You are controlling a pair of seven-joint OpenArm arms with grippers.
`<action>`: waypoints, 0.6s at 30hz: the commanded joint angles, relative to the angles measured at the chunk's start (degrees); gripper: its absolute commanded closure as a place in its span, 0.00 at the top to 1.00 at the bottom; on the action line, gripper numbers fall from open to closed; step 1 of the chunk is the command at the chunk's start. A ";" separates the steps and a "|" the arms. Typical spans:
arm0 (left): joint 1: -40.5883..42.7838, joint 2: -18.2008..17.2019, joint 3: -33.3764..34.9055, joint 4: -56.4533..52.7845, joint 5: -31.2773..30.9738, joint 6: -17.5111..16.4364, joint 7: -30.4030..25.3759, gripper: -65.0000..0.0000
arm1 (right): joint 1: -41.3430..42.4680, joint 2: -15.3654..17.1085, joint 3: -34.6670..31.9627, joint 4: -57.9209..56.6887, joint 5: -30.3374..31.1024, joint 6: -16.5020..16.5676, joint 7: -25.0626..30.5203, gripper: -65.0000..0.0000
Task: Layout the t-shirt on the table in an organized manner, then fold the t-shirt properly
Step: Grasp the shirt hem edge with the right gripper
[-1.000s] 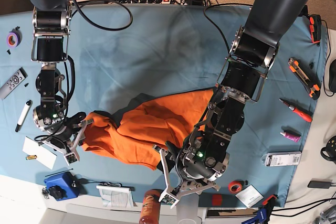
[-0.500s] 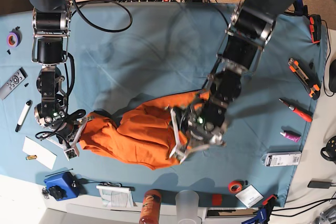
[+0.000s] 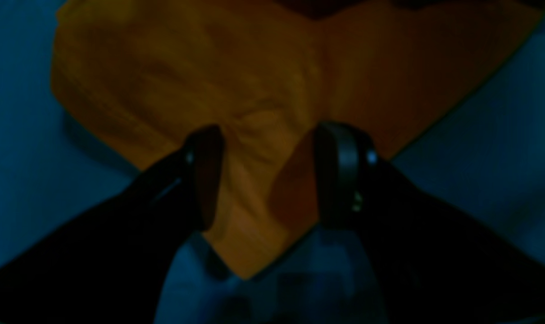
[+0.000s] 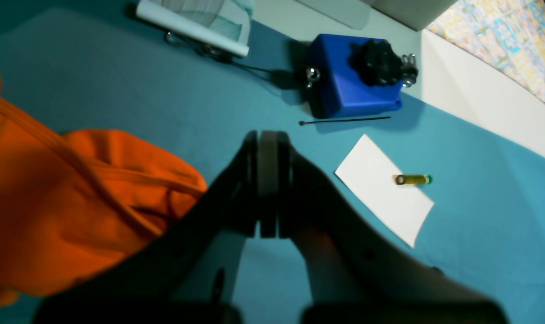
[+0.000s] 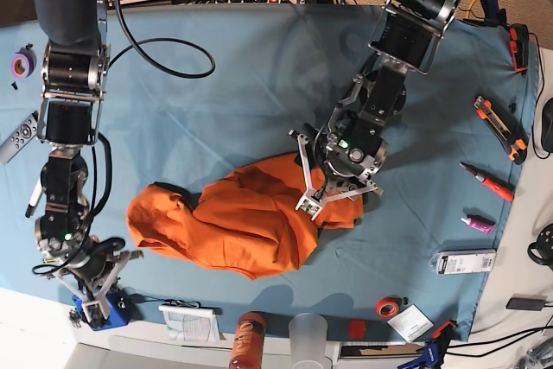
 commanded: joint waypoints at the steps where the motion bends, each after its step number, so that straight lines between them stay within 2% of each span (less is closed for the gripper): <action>1: 0.22 -0.63 -0.09 -0.17 1.84 -0.22 3.13 0.52 | 2.34 0.63 0.24 1.01 0.98 -0.20 0.24 0.00; 5: 0.66 -0.79 -0.09 -0.17 1.86 -0.39 3.08 0.52 | 2.40 0.70 0.24 1.01 1.25 0.79 -3.87 0.00; 7: 0.63 -0.79 -0.09 -0.17 1.84 -0.39 2.89 0.52 | 2.43 0.68 0.24 1.01 1.27 5.62 -5.22 0.00; 8: 0.61 -0.79 -0.09 -0.17 1.84 -0.39 2.86 0.52 | 2.43 0.66 0.24 1.01 1.38 8.83 -6.21 0.06; 9: 0.63 -0.79 -0.09 -0.17 1.84 -0.39 2.86 0.52 | 2.43 0.63 0.24 1.01 1.53 11.06 -7.52 0.16; 10: 0.63 -0.81 -0.09 -0.17 1.84 -0.39 2.89 0.52 | 2.43 0.61 0.22 1.01 1.64 11.98 -8.87 0.26; 12: 0.66 -0.81 -0.09 -0.17 1.86 -0.39 2.93 0.52 | 2.43 0.68 0.24 1.01 2.75 11.96 -12.09 0.38; 15: 0.66 -0.81 -0.09 -0.17 1.86 -0.39 2.91 0.52 | 2.38 0.70 0.22 0.98 5.22 12.02 -16.28 0.39; 18: 0.66 -0.76 -0.09 -0.17 1.81 -0.39 2.89 0.52 | 2.32 1.27 -1.29 0.90 6.43 13.94 -16.59 0.39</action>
